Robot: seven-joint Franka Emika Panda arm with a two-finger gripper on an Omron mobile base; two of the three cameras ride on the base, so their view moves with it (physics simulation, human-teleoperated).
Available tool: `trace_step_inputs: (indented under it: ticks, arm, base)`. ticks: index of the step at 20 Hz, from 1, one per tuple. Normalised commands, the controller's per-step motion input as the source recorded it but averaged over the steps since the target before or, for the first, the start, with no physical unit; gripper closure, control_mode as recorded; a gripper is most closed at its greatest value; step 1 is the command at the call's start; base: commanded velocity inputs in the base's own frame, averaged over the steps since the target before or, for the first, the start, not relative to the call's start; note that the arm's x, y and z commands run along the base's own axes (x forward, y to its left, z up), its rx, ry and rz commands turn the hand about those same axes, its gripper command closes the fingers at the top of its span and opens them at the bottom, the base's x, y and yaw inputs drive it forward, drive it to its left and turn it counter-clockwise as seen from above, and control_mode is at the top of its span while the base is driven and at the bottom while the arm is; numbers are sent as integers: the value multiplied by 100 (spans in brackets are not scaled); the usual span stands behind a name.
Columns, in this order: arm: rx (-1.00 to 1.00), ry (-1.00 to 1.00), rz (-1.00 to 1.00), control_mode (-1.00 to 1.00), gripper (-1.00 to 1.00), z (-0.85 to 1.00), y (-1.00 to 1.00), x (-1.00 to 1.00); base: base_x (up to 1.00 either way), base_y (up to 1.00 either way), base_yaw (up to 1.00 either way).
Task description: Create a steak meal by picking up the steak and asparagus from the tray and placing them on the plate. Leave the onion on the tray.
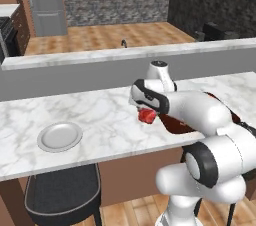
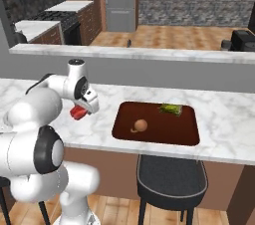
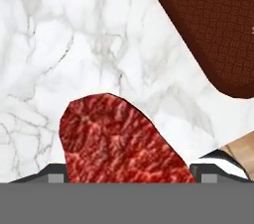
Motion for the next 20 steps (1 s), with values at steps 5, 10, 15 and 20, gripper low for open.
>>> trace_step_inputs:
  ticks: [5,10,15,20]
  arm:
    - [0,5,0,-100,100,44,100,-23]
    - [0,8,0,-100,100,27,100,-1]
    - [0,10,0,-100,100,0,100,1]
    - [0,11,0,-100,100,-1,100,15]
  base:
    - [0,0,0]
    - [0,0,0]
    - [0,0,0]
    - [0,0,0]
